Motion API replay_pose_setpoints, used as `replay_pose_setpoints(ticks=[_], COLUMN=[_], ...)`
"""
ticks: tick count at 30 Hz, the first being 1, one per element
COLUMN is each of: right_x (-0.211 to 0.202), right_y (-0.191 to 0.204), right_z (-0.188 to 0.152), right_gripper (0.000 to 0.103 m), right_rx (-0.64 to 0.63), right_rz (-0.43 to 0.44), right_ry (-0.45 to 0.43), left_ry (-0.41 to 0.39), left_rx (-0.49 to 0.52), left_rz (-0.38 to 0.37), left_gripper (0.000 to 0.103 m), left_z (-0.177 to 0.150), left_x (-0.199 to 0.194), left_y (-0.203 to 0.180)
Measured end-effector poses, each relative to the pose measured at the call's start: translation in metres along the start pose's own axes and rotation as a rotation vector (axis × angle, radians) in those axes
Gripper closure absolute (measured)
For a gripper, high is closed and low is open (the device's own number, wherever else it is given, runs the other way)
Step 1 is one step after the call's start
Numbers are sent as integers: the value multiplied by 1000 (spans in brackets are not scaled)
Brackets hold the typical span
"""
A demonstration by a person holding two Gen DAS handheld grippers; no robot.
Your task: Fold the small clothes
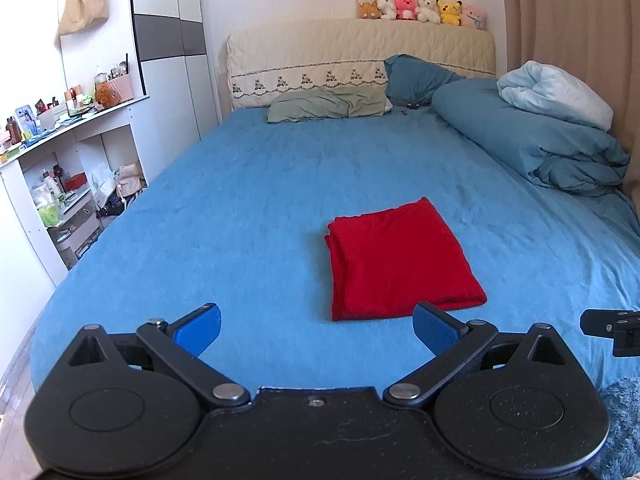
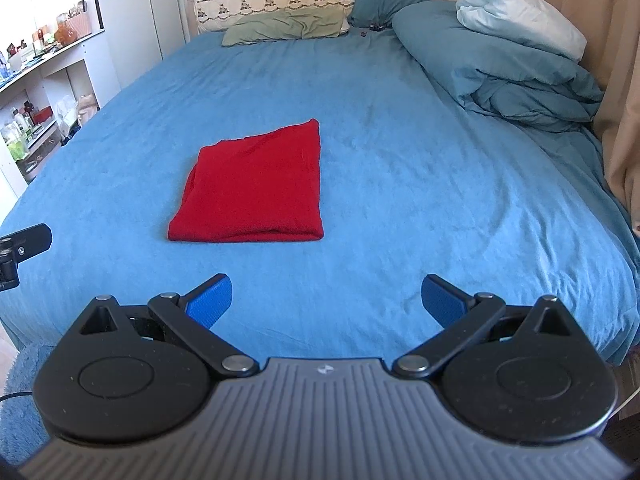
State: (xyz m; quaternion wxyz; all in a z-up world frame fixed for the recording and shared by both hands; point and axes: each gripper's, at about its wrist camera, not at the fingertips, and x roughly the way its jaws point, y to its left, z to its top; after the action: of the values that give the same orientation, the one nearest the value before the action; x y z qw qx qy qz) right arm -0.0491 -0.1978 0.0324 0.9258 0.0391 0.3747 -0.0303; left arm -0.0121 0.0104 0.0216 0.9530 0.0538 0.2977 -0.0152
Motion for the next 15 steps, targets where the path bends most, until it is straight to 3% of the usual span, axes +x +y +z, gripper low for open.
replay_pose_setpoints(ticks=[15], right_x=[-1], right_y=[1], right_z=[0], right_gripper=[0], right_rx=[2], right_rz=[1], right_ry=[5], left_ry=[-9], left_rx=[1], left_rz=[0], left_gripper=[0], left_z=[0], left_x=[-2], left_y=[5])
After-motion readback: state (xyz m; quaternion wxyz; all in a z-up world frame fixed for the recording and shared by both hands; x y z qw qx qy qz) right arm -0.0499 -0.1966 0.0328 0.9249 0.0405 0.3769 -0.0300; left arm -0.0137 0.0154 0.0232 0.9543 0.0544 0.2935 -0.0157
